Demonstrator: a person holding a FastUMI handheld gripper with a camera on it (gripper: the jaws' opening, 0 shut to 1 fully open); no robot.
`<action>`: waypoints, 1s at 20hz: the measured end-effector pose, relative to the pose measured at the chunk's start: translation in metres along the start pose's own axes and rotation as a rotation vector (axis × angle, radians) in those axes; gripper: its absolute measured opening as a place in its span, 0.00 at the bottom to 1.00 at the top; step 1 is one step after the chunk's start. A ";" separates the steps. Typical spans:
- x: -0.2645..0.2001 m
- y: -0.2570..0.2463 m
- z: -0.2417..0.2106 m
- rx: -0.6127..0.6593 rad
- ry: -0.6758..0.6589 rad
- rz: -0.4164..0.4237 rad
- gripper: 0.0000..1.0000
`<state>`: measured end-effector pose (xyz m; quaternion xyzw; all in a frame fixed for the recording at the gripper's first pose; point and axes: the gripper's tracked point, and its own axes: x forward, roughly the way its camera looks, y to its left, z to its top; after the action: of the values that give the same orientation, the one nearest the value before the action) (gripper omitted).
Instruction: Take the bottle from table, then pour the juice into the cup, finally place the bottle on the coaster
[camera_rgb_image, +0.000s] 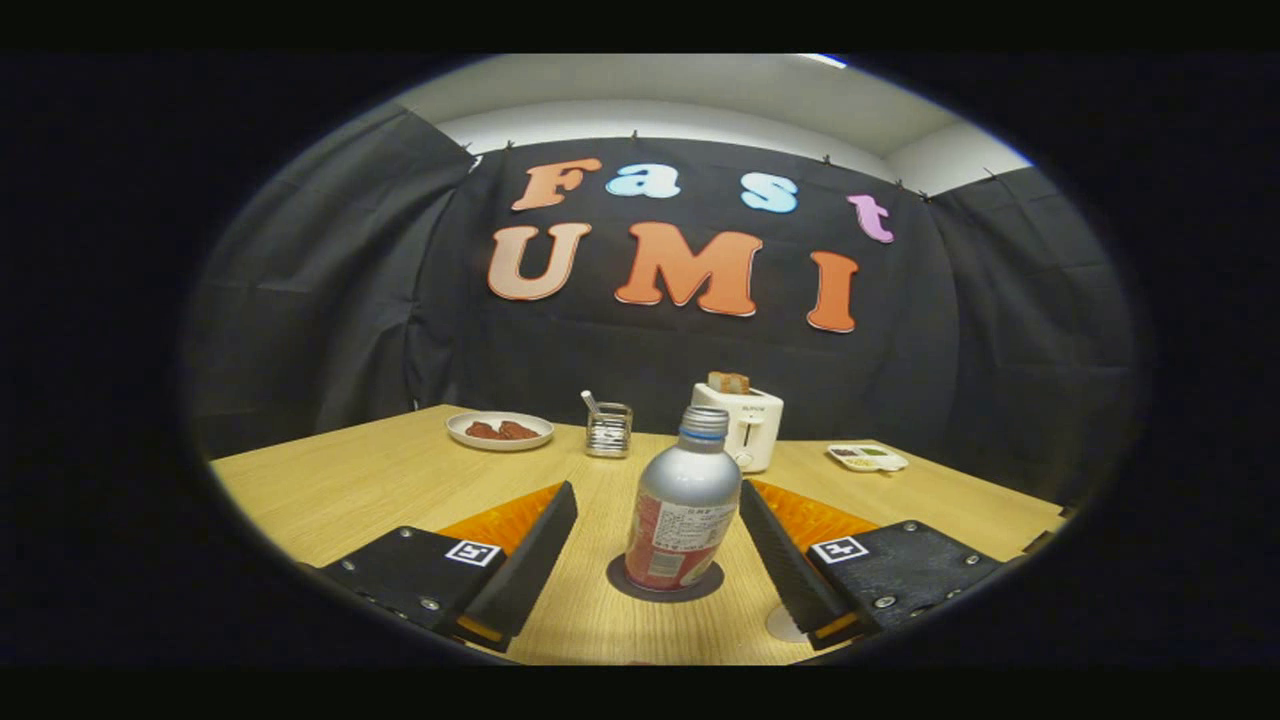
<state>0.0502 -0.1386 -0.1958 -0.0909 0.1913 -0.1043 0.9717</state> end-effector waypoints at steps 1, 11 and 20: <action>-0.005 0.004 0.008 0.000 -0.014 0.007 0.97; -0.069 0.032 0.086 0.062 -0.088 0.093 0.98; -0.117 0.047 0.133 0.173 -0.170 0.145 0.98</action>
<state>0.0043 -0.0472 -0.0441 -0.0011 0.1049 -0.0418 0.9936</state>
